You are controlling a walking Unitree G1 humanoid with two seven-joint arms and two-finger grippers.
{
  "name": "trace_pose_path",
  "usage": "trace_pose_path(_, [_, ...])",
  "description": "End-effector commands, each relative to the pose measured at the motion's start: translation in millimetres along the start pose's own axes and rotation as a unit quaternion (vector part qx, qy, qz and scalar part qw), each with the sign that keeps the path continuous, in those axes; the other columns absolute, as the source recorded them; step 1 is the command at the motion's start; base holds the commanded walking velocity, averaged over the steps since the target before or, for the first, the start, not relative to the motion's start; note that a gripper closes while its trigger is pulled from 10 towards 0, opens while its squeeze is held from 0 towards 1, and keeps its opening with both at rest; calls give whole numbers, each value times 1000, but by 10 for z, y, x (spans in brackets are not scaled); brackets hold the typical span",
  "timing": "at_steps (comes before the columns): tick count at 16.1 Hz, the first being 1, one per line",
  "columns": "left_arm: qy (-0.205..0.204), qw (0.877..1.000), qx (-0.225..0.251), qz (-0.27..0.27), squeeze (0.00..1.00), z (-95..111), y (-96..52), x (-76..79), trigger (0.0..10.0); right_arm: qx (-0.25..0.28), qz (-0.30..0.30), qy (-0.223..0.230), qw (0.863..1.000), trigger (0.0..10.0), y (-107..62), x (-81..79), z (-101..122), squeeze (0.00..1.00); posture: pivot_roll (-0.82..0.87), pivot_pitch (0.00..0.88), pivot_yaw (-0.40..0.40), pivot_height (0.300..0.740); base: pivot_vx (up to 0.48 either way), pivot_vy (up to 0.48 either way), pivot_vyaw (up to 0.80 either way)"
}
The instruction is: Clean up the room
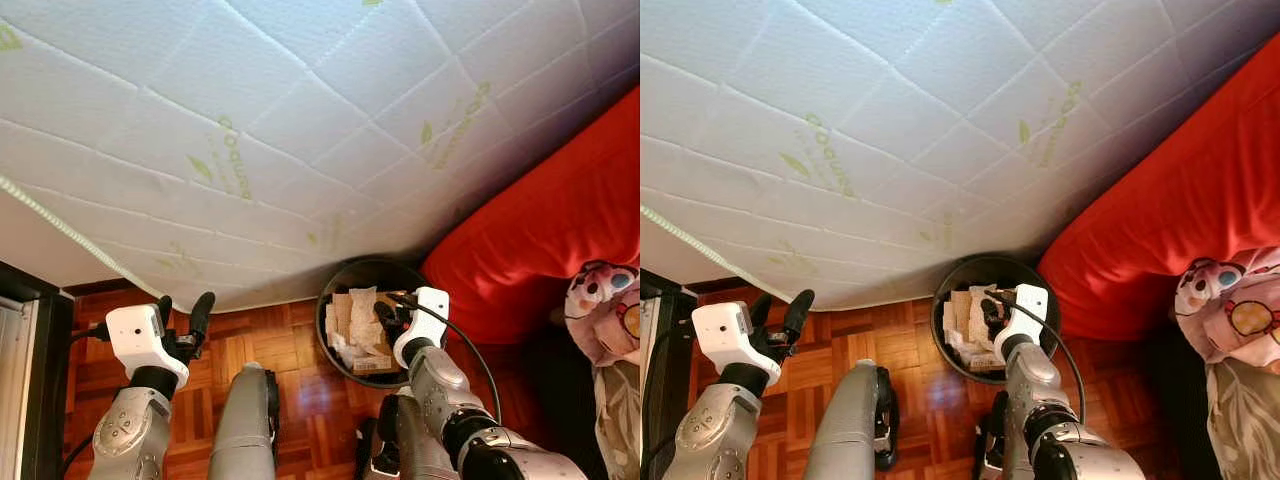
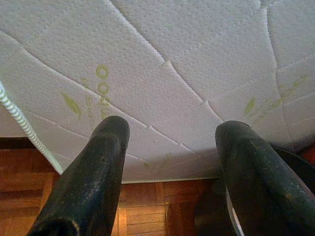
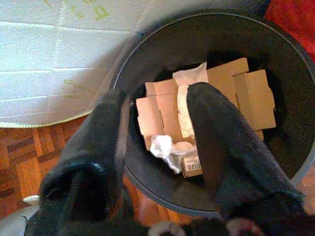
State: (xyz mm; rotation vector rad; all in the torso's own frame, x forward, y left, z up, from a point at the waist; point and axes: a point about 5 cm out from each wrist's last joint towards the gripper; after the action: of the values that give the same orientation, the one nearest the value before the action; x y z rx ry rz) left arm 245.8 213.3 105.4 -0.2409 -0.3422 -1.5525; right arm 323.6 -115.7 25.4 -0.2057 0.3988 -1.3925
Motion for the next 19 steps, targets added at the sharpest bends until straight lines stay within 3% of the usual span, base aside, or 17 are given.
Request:
trace_pose_path(1, [-2, 1000, -16, 10, 0, -65, -56, -27, 10000, -30, 1, 1, 1000, 10000, -44, 2, -153, 1000, 256, 389, -51, 642, 0, 0, 0])
trace_pose_path(2, [-3, 1000, -16, 10, 0, -71, -51, -26, 10000, -32, 0, -1, 999, 10000, -47, 6, -162, 984, 254, 387, -51, 642, 0, 0, 0])
trace_pose_path(3, [-4, 1000, -19, 13, 0, -99, -42, -38, 10000, -37, -1, -5, 999, 10000, -61, 21, -194, 0, 248, 380, -51, 642, 0, 0, 0])
trace_pose_path(5, [0, 999, -33, 28, 0, -193, -50, -111, 10000, -43, -21, 1, 999, 10000, -109, 107, -277, 0, 239, 350, -54, 642, 0, 0, 0])
trace_pose_path(10, [14, 991, -113, 62, 0, -548, -20, -422, 10000, -67, -92, 24, 993, 10000, -394, 514, -644, 0, 202, 193, -26, 642, 0, 0, 0])
trace_pose_path(12, [16, 983, -162, 81, 0, -764, -39, -547, 10000, -79, -138, 48, 986, 10000, -548, 708, -794, 0, 158, 90, -1, 642, 0, 0, 0])
trace_pose_path(13, [16, 981, -173, 87, 0, -812, -47, -572, 10000, -80, -144, 50, 985, 10000, -573, 732, -818, 0, 147, 75, 5, 642, 0, 0, 0])
trace_pose_path(15, [12, 966, -231, 116, 0, -1057, -153, -657, 10000, -101, -164, 49, 980, 10000, -680, 792, -951, 0, 94, 0, 16, 642, 0, 0, 0])
trace_pose_path(19, [13, 933, -320, 168, 0, -1345, -379, -723, 10000, -139, -147, 22, 979, 10000, -748, 755, -1088, 0, 37, 0, 9, 642, 0, 0, 0])
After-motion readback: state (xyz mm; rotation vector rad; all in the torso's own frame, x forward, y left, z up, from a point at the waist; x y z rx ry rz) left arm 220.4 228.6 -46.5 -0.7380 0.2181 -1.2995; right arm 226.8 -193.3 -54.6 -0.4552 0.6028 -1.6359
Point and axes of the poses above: a point about 5 cm out from each wrist's last joint towards the gripper, its own y axis pointing out of the wrist towards the gripper, its own z axis along the axis of the wrist's last joint, x = y × z, and after that the axes turned 13 degrees about -y, right-handed
